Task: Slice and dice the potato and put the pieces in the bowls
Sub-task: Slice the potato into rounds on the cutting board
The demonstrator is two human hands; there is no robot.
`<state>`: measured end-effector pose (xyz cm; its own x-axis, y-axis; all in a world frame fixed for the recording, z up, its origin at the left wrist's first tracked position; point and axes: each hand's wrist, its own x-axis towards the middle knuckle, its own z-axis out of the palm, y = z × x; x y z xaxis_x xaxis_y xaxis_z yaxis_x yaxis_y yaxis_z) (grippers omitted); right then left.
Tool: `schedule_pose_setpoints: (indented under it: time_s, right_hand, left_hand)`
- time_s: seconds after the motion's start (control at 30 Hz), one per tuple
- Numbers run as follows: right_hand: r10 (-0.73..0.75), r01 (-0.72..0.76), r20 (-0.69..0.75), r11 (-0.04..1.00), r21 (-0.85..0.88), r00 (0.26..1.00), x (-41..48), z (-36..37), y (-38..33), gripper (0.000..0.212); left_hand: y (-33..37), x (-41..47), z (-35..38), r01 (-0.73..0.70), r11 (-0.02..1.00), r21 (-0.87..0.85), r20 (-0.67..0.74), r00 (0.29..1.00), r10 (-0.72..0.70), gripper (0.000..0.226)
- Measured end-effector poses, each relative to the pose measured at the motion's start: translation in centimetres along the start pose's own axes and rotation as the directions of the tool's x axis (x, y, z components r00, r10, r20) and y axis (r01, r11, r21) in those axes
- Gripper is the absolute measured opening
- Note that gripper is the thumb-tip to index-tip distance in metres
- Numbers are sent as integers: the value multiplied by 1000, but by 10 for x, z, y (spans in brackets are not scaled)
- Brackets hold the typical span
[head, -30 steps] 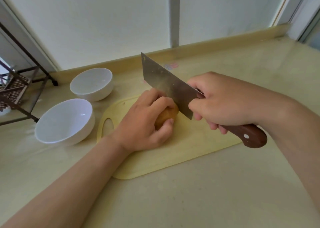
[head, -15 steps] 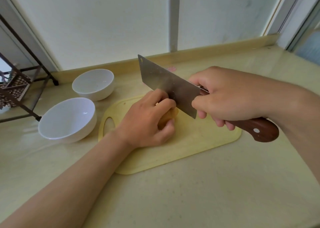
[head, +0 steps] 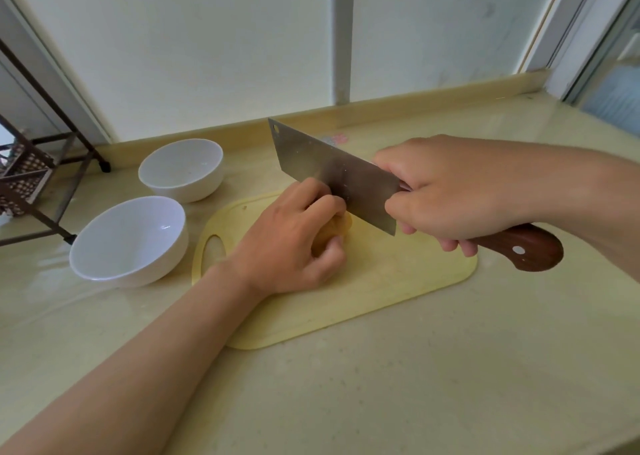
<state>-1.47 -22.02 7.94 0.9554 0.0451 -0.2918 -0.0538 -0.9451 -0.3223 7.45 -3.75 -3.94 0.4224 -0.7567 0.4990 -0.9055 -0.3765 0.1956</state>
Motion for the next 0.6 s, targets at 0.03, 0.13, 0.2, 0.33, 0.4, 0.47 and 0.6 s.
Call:
schedule_pose_setpoints:
  time_s: [0.03, 0.13, 0.2, 0.33, 0.4, 0.47, 0.6]
  right_hand:
    - [-3, 3, -3, 1000, -5, 1000, 0, 0, 0, 7]
    - [-6, 6, -24, 1000, -15, 1000, -1, 4, -2, 9]
    - [-11, 11, -35, 1000, -25, 999, 0, 6, -5, 11]
    - [-3, 2, -27, 998, -60, 1000, -1, 5, -6, 13]
    - [15, -15, -5, 996, -85, 1000, -6, 5, -4, 15]
    - [40, -38, 16, 995, -92, 999, -10, 5, -2, 18]
    - [69, -68, 10, 995, -78, 998, -3, 13, 0, 21]
  left_hand:
    - [0, 0, 0, 2, 1000, 0, 0, 1000, -2, 32]
    - [-1, 0, 0, 17, 1000, -4, 0, 1000, -17, 33]
    - [-1, -1, 1, 30, 1000, -10, -2, 1000, -30, 33]
    - [-3, -1, 1, 36, 999, -22, -3, 999, -36, 33]
    - [-3, -1, 2, 40, 999, -34, -11, 999, -40, 32]
    - [-4, 0, 3, 39, 998, -43, -14, 999, -39, 31]
    - [-5, 0, 4, 42, 997, -60, -23, 999, -44, 32]
